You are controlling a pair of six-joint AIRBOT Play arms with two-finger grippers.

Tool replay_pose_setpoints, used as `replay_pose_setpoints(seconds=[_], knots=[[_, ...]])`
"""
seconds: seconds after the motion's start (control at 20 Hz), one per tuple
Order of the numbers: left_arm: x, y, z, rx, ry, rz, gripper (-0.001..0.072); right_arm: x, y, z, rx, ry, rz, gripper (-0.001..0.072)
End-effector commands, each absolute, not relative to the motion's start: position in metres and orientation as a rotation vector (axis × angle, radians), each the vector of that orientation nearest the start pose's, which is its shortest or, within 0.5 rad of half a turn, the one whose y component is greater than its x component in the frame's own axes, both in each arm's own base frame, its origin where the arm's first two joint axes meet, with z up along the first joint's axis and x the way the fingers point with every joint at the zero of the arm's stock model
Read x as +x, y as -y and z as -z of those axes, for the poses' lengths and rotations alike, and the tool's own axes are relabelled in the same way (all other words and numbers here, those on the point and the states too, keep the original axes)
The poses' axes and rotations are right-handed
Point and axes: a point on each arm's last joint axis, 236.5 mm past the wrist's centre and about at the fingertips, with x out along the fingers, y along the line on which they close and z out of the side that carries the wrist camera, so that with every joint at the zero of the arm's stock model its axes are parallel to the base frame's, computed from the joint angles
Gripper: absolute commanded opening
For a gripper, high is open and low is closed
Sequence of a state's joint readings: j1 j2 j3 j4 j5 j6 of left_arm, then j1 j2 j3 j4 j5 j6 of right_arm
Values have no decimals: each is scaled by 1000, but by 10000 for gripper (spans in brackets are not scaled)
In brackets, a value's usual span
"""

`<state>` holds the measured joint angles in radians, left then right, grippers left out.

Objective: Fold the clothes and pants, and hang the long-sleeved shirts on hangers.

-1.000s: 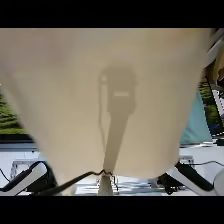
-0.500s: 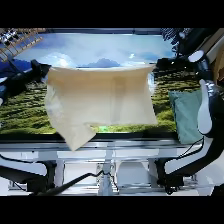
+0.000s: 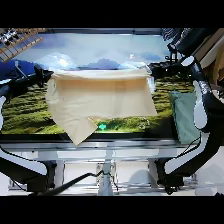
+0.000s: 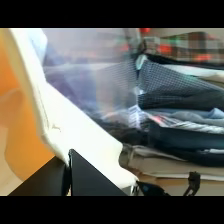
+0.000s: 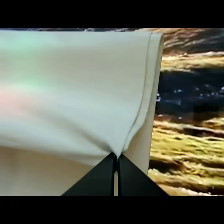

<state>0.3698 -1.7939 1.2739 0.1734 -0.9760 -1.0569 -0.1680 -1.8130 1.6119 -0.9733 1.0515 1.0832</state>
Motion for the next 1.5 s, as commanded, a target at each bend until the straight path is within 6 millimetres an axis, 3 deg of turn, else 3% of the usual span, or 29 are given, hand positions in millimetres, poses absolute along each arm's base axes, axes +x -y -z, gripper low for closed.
replay_pose_setpoints(seconds=[0.0,0.15,0.2,0.3,0.35,0.45,0.5,0.6,0.65,0.8,1.05,1.2,1.45], knots=[[530,-4,32,-1186,-897,271,4,511,-34,38,242,-1176,-445,18],[528,-4,31,-1202,-905,274,4,497,-39,42,247,-1236,-480,20],[527,-4,31,-1203,-908,280,23,493,-39,43,247,-1252,-482,83],[518,-3,26,-1220,-930,320,530,482,-33,44,280,-1307,-454,504],[506,-3,23,-1225,-966,362,554,472,-24,47,298,-1356,-432,493],[458,-15,37,-1143,-1152,368,433,435,-3,52,354,-1492,-428,460],[421,-35,57,-1037,-1305,275,390,413,5,54,406,-1559,-437,451],[353,-67,82,-818,-1503,67,391,375,18,61,514,-1628,-431,420],[332,-65,84,-770,-1522,38,391,361,17,63,559,-1627,-449,421],[288,-30,89,-733,-1497,38,409,334,14,71,634,-1635,-465,420],[244,14,105,-639,-1559,105,409,318,9,85,616,-1664,-502,381],[241,26,112,-613,-1574,121,480,315,12,93,602,-1671,-493,381],[240,41,118,-572,-1598,156,480,316,14,95,568,-1657,-509,382]])
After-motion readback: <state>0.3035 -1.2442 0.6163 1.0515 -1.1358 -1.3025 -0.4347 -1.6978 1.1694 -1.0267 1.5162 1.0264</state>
